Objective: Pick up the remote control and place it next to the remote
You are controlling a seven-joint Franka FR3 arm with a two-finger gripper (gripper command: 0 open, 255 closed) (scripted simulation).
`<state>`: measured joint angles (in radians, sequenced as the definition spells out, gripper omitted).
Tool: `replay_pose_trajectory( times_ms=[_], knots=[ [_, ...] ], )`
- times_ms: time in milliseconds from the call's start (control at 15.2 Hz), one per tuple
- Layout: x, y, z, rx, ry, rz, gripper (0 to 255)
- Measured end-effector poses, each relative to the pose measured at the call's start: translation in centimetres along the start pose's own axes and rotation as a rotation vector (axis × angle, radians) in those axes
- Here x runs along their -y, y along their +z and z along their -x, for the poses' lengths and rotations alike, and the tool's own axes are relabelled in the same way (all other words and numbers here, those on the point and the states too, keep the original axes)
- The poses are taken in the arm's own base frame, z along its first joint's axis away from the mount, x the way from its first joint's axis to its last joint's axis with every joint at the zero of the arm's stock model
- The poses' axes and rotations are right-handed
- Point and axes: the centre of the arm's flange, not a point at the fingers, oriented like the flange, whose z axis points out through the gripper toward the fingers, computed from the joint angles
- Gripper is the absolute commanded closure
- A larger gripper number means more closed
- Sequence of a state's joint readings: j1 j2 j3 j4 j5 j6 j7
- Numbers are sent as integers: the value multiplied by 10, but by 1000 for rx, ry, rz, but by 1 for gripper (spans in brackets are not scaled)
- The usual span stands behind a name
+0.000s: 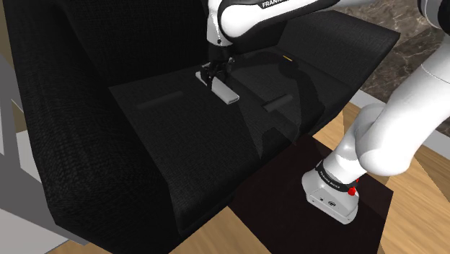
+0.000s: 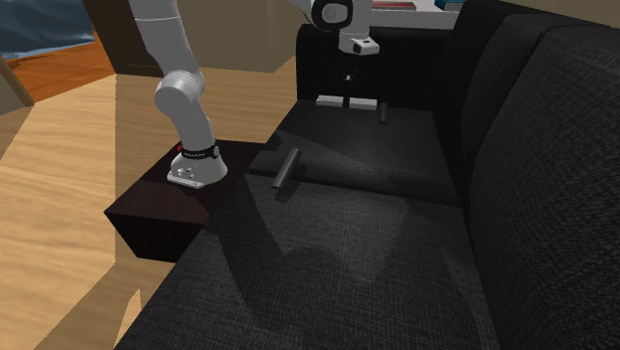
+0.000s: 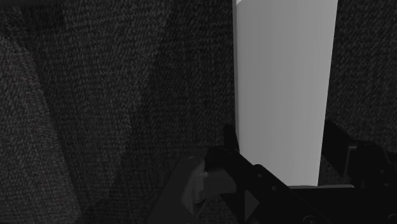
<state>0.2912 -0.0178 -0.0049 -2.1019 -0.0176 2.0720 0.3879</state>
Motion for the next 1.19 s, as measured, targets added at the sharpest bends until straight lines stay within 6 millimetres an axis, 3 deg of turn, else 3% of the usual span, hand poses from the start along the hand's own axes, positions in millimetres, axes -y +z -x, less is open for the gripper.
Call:
replay_pose_trajectory(
  times_ms=[594, 1188],
  knots=[
    [115, 1, 16, 0, 0, 0, 255],
    [125, 45, 16, 1, 2, 1, 255]
  ],
)
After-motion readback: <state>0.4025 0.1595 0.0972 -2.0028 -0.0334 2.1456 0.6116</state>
